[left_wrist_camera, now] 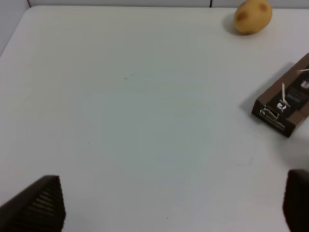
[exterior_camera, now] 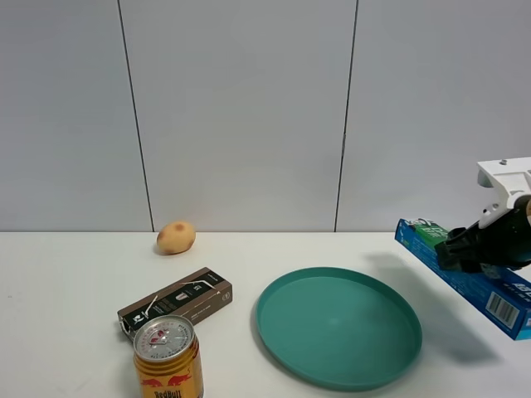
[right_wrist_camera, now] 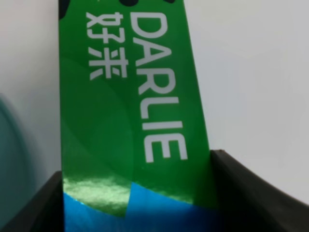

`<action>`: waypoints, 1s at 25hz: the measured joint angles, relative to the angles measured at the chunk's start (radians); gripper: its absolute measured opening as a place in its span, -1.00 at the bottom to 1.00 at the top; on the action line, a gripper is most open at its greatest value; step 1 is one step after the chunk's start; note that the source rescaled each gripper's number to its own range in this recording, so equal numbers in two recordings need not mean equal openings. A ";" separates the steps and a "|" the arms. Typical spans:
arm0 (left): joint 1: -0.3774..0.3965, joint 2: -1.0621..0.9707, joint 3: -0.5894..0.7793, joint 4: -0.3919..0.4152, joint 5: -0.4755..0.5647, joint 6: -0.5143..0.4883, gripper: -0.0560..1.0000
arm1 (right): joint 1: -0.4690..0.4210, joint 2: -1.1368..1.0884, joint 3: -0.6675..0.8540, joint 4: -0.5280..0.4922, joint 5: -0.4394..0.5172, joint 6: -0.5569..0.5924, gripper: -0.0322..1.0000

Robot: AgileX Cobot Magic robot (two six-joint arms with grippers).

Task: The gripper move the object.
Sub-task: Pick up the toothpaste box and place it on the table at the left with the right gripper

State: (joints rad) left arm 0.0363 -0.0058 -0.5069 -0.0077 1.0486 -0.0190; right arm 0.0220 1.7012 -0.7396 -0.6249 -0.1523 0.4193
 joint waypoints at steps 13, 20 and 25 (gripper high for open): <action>0.000 0.000 0.000 0.000 0.000 0.000 1.00 | 0.000 0.114 -0.023 0.091 -0.045 0.000 -0.94; 0.000 0.000 0.000 0.000 0.000 0.000 1.00 | 0.000 0.117 -0.025 0.134 -0.063 0.001 -0.33; 0.000 0.000 0.000 0.000 0.000 0.000 1.00 | 0.000 0.111 -0.028 0.142 -0.069 0.003 0.64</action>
State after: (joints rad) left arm 0.0363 -0.0058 -0.5069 -0.0074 1.0486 -0.0190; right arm 0.0220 1.8125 -0.7674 -0.4827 -0.2211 0.4219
